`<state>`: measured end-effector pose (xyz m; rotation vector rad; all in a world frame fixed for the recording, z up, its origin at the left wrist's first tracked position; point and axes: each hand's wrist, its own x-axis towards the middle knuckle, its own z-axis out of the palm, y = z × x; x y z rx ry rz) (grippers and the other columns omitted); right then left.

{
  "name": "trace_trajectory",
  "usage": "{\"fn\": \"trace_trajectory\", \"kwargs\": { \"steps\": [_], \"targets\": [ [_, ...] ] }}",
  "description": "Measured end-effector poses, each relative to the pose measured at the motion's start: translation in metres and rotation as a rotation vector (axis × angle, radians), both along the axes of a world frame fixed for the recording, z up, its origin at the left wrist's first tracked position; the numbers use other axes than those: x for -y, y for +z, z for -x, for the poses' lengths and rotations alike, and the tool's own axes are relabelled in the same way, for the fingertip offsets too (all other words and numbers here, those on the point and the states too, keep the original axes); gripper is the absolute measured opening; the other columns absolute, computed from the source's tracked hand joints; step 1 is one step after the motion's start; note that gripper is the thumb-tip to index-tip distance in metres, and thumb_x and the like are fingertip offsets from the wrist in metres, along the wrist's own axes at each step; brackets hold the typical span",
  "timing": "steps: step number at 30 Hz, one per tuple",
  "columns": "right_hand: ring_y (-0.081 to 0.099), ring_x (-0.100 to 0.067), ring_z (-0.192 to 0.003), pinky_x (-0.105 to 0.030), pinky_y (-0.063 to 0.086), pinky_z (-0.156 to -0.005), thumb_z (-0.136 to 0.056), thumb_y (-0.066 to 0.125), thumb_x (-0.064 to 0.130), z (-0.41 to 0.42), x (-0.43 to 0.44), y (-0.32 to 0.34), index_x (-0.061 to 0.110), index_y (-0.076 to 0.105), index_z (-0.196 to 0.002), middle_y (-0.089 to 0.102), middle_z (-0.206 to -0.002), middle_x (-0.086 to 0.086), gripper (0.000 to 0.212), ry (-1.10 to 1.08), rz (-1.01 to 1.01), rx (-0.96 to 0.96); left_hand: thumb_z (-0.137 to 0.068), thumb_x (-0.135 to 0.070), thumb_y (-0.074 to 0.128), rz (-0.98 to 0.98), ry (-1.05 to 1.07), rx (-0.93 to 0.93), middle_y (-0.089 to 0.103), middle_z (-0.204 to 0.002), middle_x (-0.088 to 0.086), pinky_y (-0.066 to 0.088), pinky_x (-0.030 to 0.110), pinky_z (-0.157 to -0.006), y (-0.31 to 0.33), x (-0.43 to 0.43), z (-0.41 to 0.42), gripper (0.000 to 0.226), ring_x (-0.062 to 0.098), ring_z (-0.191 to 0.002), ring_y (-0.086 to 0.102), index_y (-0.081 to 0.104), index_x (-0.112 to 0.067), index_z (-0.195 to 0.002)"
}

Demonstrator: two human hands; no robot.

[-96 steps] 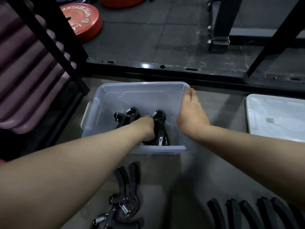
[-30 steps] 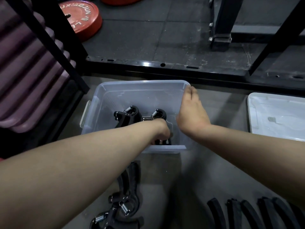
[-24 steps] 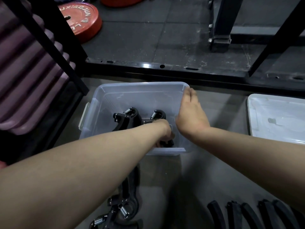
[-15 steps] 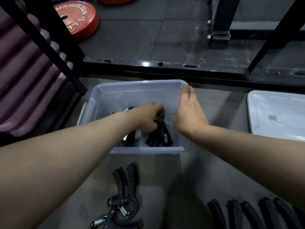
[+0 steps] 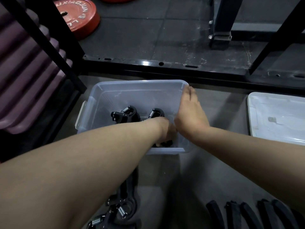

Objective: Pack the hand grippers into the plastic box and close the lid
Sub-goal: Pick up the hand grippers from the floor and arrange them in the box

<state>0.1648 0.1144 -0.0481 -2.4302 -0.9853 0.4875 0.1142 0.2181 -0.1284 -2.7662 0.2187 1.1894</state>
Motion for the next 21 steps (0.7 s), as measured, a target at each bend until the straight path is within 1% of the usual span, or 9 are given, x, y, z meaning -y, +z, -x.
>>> {"fn": "trace_trajectory", "kwargs": {
  "steps": [1,2,4,6,10,12,15,18,21],
  "targets": [
    [0.017,-0.03,-0.147,-0.039,0.028,-0.114,-0.086,0.056,0.001,0.0,0.0,0.0,0.012,-0.005,-0.156,0.0,-0.163,-0.011,0.093,0.001,0.0,-0.002,-0.085,-0.029,0.061,-0.006,0.012,0.033,0.073,-0.097,-0.003,0.06,0.034,-0.076,0.0,-0.002,0.002,0.022,0.017,-0.082,0.073,0.068,-0.019,-0.103],
    [0.017,-0.03,-0.147,-0.038,0.027,-0.114,-0.086,0.054,0.0,0.0,0.0,0.001,0.012,-0.005,-0.156,0.0,-0.163,-0.011,0.092,0.0,-0.001,0.002,-0.086,-0.029,0.062,0.018,0.072,0.095,0.073,-0.097,-0.003,0.061,0.034,-0.075,-0.001,-0.005,0.003,0.022,0.018,-0.082,0.072,0.069,-0.02,-0.104],
    [0.019,-0.03,-0.147,-0.037,0.027,-0.114,-0.086,0.053,-0.001,0.0,0.0,0.001,0.012,-0.005,-0.156,0.0,-0.163,-0.011,0.092,-0.001,-0.007,0.004,-0.089,-0.031,0.059,0.049,0.071,0.167,0.071,-0.098,-0.004,0.058,0.034,-0.079,-0.005,-0.007,0.003,0.019,0.02,-0.085,0.069,0.069,-0.024,-0.103],
    [0.019,-0.03,-0.147,-0.037,0.027,-0.114,-0.084,0.055,0.001,0.0,0.0,0.002,0.011,-0.004,-0.156,0.0,-0.163,-0.011,0.094,0.006,-0.009,-0.006,-0.091,-0.03,0.055,0.063,0.076,0.14,0.071,-0.097,-0.005,0.055,0.033,-0.08,-0.009,-0.007,0.003,0.019,0.021,-0.086,0.067,0.068,-0.024,-0.103],
    [0.019,-0.03,-0.147,-0.038,0.027,-0.114,-0.084,0.061,0.006,0.0,0.002,0.005,0.011,-0.004,-0.156,0.001,-0.163,-0.011,0.096,0.013,-0.02,-0.027,-0.084,-0.018,0.061,-0.044,-0.147,0.081,0.063,-0.119,0.002,0.052,0.04,-0.09,-0.003,0.0,0.004,0.038,0.03,-0.104,0.062,0.06,-0.019,-0.122],
    [0.018,-0.03,-0.147,-0.037,0.027,-0.115,-0.084,0.062,0.009,0.0,0.002,0.004,0.011,-0.004,-0.156,0.001,-0.163,-0.011,0.097,0.014,-0.02,-0.02,-0.089,-0.017,0.058,-0.035,-0.137,0.11,0.061,-0.126,0.003,0.05,0.041,-0.093,-0.004,0.004,0.003,0.035,0.029,-0.111,0.06,0.059,-0.017,-0.125],
    [0.019,-0.03,-0.147,-0.037,0.027,-0.115,-0.084,0.063,0.01,0.0,0.001,0.003,0.011,-0.002,-0.156,0.003,-0.163,-0.01,0.097,0.01,-0.028,-0.017,-0.095,-0.021,0.052,-0.028,-0.142,0.186,0.063,-0.126,0.0,0.052,0.04,-0.09,-0.008,0.005,0.007,0.027,0.028,-0.112,0.062,0.064,-0.022,-0.119],
    [0.018,-0.03,-0.147,-0.038,0.025,-0.115,-0.086,0.062,0.011,0.0,0.001,0.003,0.011,-0.003,-0.156,0.001,-0.163,-0.01,0.096,0.014,-0.023,-0.022,-0.097,-0.02,0.047,-0.069,-0.299,0.192,0.066,-0.118,0.002,0.052,0.043,-0.086,-0.008,-0.003,0.013,0.023,0.031,-0.109,0.062,0.067,-0.021,-0.109],
    [0.015,-0.029,-0.148,-0.037,0.024,-0.115,-0.087,0.058,0.005,-0.001,0.001,0.002,0.012,-0.004,-0.156,-0.001,-0.163,-0.009,0.093,0.016,-0.015,-0.013,-0.098,-0.023,0.046,-0.113,-0.416,0.23,0.066,-0.117,-0.001,0.048,0.039,-0.091,-0.011,-0.005,0.014,0.024,0.029,-0.112,0.059,0.068,-0.024,-0.107]
  ]
}}
